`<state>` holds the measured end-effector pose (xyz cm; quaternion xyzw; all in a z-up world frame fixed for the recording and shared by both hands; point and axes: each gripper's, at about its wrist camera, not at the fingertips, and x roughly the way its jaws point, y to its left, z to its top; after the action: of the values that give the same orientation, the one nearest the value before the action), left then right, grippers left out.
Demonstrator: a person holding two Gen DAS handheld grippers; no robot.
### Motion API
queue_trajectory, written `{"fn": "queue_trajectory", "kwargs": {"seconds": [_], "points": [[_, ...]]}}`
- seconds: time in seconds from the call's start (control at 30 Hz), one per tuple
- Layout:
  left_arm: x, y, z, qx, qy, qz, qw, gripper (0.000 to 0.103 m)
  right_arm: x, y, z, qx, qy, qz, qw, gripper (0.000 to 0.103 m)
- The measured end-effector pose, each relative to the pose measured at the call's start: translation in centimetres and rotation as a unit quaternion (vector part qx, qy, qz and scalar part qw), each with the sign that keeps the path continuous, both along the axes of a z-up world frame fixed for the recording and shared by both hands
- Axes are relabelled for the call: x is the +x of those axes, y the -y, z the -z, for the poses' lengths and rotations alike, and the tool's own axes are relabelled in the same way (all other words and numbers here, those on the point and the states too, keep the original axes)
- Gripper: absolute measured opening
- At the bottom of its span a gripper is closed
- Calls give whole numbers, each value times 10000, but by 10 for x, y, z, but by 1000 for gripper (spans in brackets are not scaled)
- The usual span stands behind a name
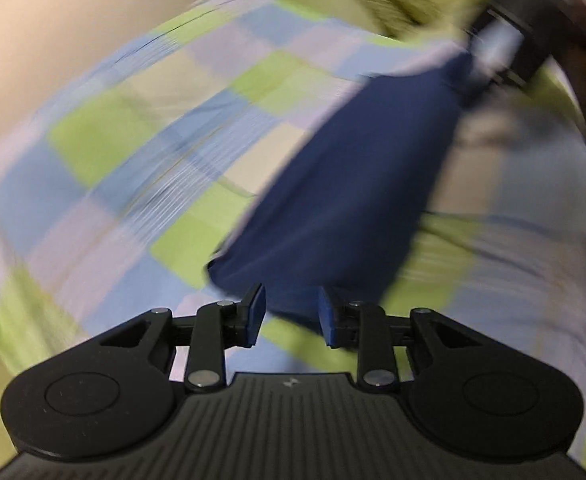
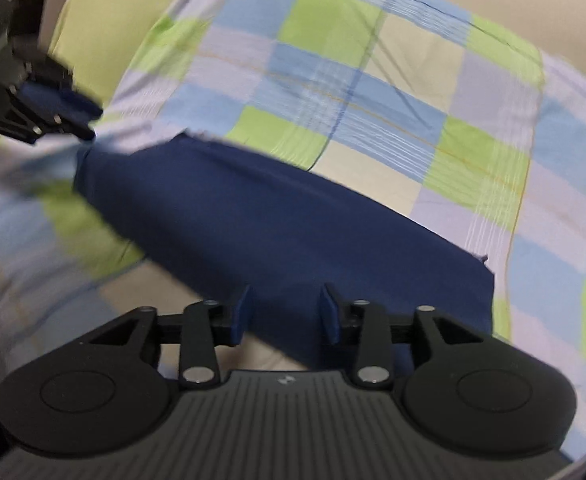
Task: Fold clothes
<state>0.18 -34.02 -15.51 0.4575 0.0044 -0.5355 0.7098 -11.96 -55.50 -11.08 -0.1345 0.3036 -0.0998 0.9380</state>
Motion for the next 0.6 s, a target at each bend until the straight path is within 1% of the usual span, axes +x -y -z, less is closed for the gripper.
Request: {"fn": "queue_trajectory", "kwargs": {"seconds": [0.03,0.07,0.1,0.13,0.2,0.23,0.27,0.3,0.33,0.4,0.43,0.47,0.5,0.53,0.57,0.6], "points": [[-14,4,7,138,249,147,9995,42,0,-6,0,-143,-63,-47,9999,47],[-27,11,14,261,532,300,9978,45,0,-11,0,-289,-126,-95,9995,54],[-37,17,20,328,771,409,9956,46,1,-18,0,-511,-186,-180,9984,56],[-41,20,24,353,916,439,9942,50,4,-26,2,-780,-261,-287,9962,57],[-52,35,41,442,1495,524,9864,50,9,-42,8,-1335,-462,-555,9884,58],[-57,42,51,492,1804,553,9808,50,10,-46,10,-1485,-514,-644,9855,58],[-60,48,60,544,2038,555,9759,51,14,-54,16,-1813,-608,-820,9781,60],[-60,50,62,587,2089,552,9746,50,17,-61,23,-2133,-699,-991,9694,61],[-59,52,64,636,2104,533,9741,47,18,-64,26,-2277,-746,-1064,9650,63],[-56,55,60,771,1819,415,9794,37,26,-73,38,-2751,-863,-1342,9481,64],[-54,55,60,797,1761,412,9803,28,30,-75,41,-2855,-876,-1400,9440,64],[-53,54,59,836,1673,413,9815,24,34,-77,44,-2959,-888,-1458,9399,63],[-52,53,59,874,1584,414,9826,23,38,-80,47,-3055,-903,-1513,9357,62],[-51,52,57,905,1492,411,9838,22,42,-78,49,-3010,-984,-1495,9367,54],[-49,51,55,910,1404,403,9851,22,45,-77,50,-2965,-1065,-1477,9375,21],[-48,51,53,896,1337,393,9862,22,49,-76,51,-2919,-1142,-1461,9383,16]]}}
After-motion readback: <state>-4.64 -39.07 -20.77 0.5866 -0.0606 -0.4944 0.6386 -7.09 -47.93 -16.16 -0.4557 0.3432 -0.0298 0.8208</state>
